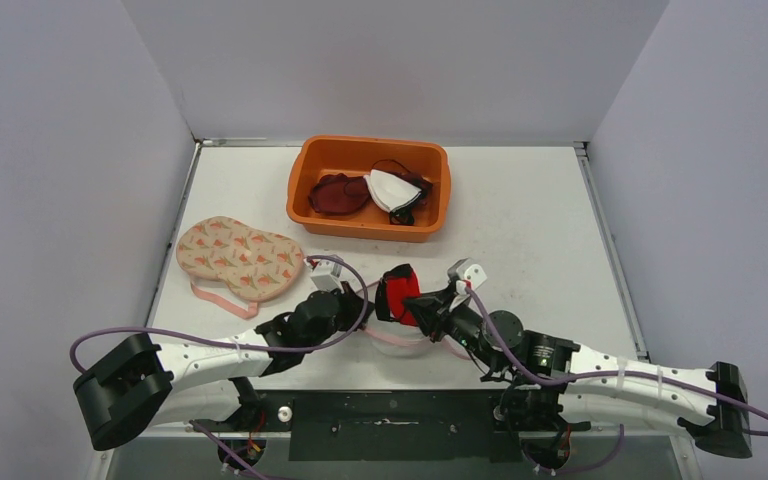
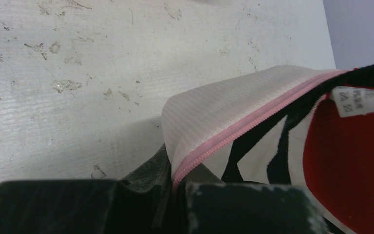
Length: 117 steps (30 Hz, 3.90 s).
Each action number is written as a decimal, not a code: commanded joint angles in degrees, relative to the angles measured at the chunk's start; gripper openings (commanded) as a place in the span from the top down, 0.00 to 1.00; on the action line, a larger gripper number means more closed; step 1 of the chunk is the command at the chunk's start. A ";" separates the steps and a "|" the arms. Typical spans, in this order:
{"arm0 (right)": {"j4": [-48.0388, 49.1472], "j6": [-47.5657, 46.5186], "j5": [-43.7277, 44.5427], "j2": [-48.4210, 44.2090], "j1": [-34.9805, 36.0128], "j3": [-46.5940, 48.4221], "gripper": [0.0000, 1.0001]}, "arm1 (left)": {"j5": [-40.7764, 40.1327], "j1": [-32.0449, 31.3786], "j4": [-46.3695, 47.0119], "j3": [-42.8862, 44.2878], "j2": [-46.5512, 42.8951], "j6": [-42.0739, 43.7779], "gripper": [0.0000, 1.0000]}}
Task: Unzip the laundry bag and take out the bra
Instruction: Pick up the bra from the laundry bag, then place the bra in the bin.
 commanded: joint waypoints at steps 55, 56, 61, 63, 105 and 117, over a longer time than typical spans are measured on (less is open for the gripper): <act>-2.78 -3.80 6.69 34.42 -23.98 45.86 0.95 | -10.10 1.00 -36.43 5.21 -32.15 -3.93 0.25; -2.11 -3.45 5.00 36.59 -24.95 47.42 0.95 | -11.16 0.99 -38.92 5.76 -33.94 -4.31 0.25; 0.49 -8.59 1.24 47.69 -25.97 56.58 0.95 | -15.83 1.04 -45.79 6.46 -42.95 -5.29 0.21; -0.62 -12.16 1.32 53.27 -25.61 60.81 0.95 | -17.07 1.06 -47.99 6.74 -44.79 -5.76 0.20; -5.39 -36.09 8.64 93.26 -21.35 90.07 0.95 | -23.10 1.05 -59.47 5.48 -55.55 -7.75 0.21; -7.18 -32.93 5.84 97.87 -20.33 92.24 0.95 | -23.32 1.04 -60.79 5.23 -57.71 -8.20 0.21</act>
